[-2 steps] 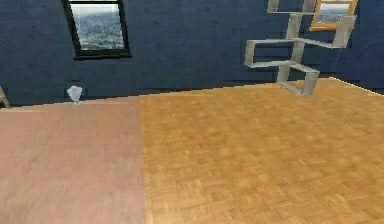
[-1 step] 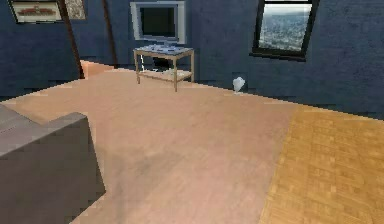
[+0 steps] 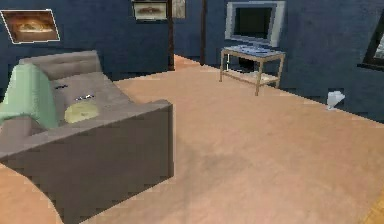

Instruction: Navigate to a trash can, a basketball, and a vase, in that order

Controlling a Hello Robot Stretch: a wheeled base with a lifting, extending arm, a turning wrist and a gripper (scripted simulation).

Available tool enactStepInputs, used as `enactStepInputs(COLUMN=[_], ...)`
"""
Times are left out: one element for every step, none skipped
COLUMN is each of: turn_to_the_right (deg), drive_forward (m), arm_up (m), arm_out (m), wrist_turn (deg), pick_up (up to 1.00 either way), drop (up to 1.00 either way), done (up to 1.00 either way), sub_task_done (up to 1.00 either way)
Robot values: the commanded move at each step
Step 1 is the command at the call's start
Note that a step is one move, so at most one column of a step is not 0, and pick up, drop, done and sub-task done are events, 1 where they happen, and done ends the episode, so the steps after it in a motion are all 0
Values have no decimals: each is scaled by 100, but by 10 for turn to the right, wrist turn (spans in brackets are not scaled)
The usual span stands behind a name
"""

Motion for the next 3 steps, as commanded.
enactStepInputs(turn_to_the_right=[0,120,0], drive_forward=[25,0,95], arm_up=[0,0,0], arm_out=[0,0,0], wrist_turn=[0,0,0], pick_up=[0,0,0], drop=[0,0,0], done=[0,0,0], sub_task_done=[0,0,0])
